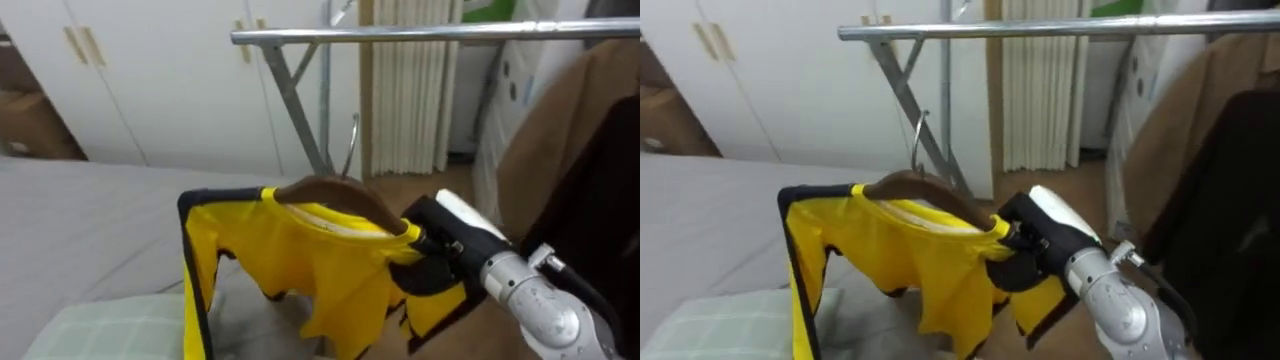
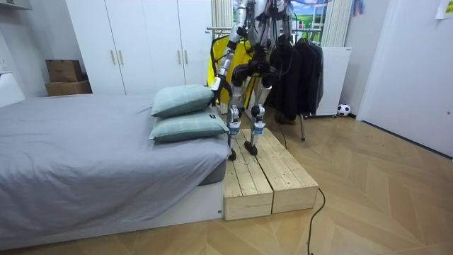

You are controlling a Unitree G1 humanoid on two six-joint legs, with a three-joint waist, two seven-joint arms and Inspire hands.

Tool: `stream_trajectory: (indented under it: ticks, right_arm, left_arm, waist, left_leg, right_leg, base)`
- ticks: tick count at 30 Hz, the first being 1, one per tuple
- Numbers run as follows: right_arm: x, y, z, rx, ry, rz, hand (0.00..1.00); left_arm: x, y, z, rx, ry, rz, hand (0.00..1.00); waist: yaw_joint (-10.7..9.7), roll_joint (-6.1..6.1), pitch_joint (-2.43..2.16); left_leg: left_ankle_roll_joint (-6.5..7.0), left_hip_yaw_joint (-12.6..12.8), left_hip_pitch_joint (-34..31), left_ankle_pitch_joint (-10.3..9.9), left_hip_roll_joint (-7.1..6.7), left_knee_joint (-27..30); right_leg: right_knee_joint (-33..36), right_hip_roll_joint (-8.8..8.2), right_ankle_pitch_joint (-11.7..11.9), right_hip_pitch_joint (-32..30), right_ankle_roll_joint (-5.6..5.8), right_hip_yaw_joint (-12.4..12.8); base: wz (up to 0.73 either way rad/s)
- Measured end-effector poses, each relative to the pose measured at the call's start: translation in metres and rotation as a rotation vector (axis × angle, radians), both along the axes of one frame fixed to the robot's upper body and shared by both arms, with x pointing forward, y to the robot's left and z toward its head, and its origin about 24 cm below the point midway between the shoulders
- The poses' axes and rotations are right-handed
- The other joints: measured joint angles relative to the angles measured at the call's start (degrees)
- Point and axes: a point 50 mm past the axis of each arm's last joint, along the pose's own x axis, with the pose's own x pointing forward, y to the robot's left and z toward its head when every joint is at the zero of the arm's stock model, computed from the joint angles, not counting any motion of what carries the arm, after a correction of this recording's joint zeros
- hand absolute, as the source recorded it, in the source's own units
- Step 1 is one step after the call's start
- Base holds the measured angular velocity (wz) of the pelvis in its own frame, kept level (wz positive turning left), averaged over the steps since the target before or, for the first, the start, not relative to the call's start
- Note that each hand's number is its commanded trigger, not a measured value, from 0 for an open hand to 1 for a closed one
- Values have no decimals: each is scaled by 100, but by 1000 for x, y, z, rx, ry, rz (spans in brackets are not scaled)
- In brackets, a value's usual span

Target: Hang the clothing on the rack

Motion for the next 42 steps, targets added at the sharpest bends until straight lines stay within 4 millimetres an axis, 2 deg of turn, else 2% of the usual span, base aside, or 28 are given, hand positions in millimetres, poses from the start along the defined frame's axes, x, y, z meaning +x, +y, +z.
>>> stream_trajectory:
  ticks: [1, 2, 3, 5, 6, 7, 8, 10, 11, 12, 14, 15, 16, 18, 19, 20, 34, 42]
  right_arm:
    - [-1, -3, 4, -6, -18, -4, 100]
    - [-3, -7, 5, -7, -23, -15, 100]
    - [-6, -12, 6, -8, -24, -35, 100]
    - [-9, -16, 3, -12, -12, -46, 100]
    - [-10, -16, 3, -13, -12, -45, 100]
    - [-13, -17, 4, -17, -11, -42, 100]
    - [-16, -19, 4, -22, -8, -41, 100]
    - [-16, -22, 5, -18, -7, -48, 100]
    - [-16, -22, 4, -17, -3, -50, 100]
    - [-16, -22, 4, -17, -2, -50, 100]
    - [-16, -25, 5, -17, -6, -58, 100]
    - [-16, -25, 6, -16, -10, -60, 100]
    - [-15, -27, 7, -15, -16, -67, 100]
    - [-15, -30, 10, -13, -27, -79, 100]
    - [-15, -30, 13, -11, -37, -81, 100]
    - [-15, -30, 15, -9, -46, -78, 100]
    - [-15, -21, 32, 0, -124, -29, 100]
    - [-9, -16, 41, -5, -128, 18, 100]
  left_arm:
    - [6, 0, 0, 1, -19, 2, 0]
    - [9, 0, 0, 1, -28, -1, 0]
    - [16, -1, -1, -3, -43, -6, 0]
    - [24, -4, -2, -11, -66, -10, 0]
    - [25, -5, -2, -12, -73, -12, 0]
    - [25, -7, -3, -16, -80, -13, 0]
    - [23, -11, -4, -26, -77, -9, 0]
    - [20, -15, -5, -40, -70, 4, 0]
    - [15, -17, -6, -51, -51, 7, 0]
    - [12, -18, -7, -55, -39, 9, 0]
    - [5, -20, -8, -66, -4, 0, 0]
    - [4, -20, -7, -66, -2, 1, 0]
    - [2, -21, -8, -68, 4, 2, 0]
    - [1, -21, -8, -70, 9, 5, 0]
    - [0, -21, -8, -71, 10, 6, 0]
    - [0, -21, -8, -73, 11, 6, 0]
    - [-9, -21, -7, -93, 2, -2, 0]
    - [-9, -21, -7, -101, -3, -9, 0]
  waist:
    - [-96, -32, -12]
    - [-123, -47, -19]
    - [-126, -67, -35]
    - [-126, -80, -36]
    - [-119, -83, -35]
    - [-90, -110, -27]
    - [-79, -89, -30]
    - [-63, -103, -20]
    - [-22, -118, -7]
    - [10, -125, -9]
    - [126, -180, 29]
    - [135, -196, 36]
    - [117, -218, 34]
    - [114, -235, 28]
    - [115, -248, 29]
    - [116, -247, 30]
    - [120, -247, 30]
    - [137, -247, 30]
  left_leg:
    - [39, -28, 22, 24, 3, -4]
    - [46, -21, 48, 28, 2, -20]
    - [47, 9, 141, 27, -12, -114]
    - [49, 22, 313, 27, -16, -295]
    - [48, 27, 324, 30, -9, -305]
    - [64, 123, 375, 40, -24, -309]
    - [149, 207, 408, 92, -16, -309]
    - [238, 385, 478, 98, -19, -314]
    - [309, 577, 580, 51, -4, -316]
    - [350, 653, 635, 18, 2, -321]
    - [392, 872, 806, -139, 8, -289]
    - [399, 896, 816, -174, 7, -265]
    - [422, 875, 820, -220, 2, -245]
    - [421, 854, 824, -266, -8, -245]
    - [424, 847, 824, -292, -27, -250]
    - [416, 841, 825, -311, -27, -248]
    - [400, 620, 920, -322, -70, -285]
    - [402, 595, 966, -321, -91, -282]
  right_leg:
    - [-171, 88, 239, 42, 1, 115]
    - [-209, 133, 336, 59, 0, 191]
    - [-226, 249, 476, 88, -14, 413]
    - [-236, 456, 544, 169, -7, 837]
    - [-240, 501, 559, 180, 11, 943]
    - [-268, 548, 678, 218, 34, 1145]
    - [-349, 602, 761, 272, 49, 1314]
    - [-408, 599, 857, 280, 108, 1406]
    - [-431, 577, 892, 270, 112, 1352]
    - [-430, 564, 900, 281, 105, 1302]
    - [-440, 344, 881, 319, 68, 408]
    - [-441, 304, 865, 323, 50, 254]
    - [-456, 301, 836, 348, 43, 251]
    - [-528, 303, 826, 406, -106, 274]
    - [-570, 304, 843, 447, -387, 286]
    - [-582, 306, 845, 484, -433, 290]
    - [-858, 293, 845, 755, -436, 180]
    - [-848, 308, 809, 765, -419, 258]
  base:
    - [-10]
    - [-10]
    - [-18]
    - [-37]
    - [-48]
    - [-52]
    - [-55]
    - [-52]
    - [-55]
    - [-62]
    - [-49]
    - [-17]
    - [0]
    - [6]
    - [0]
    - [0]
    - [6]
    - [1]
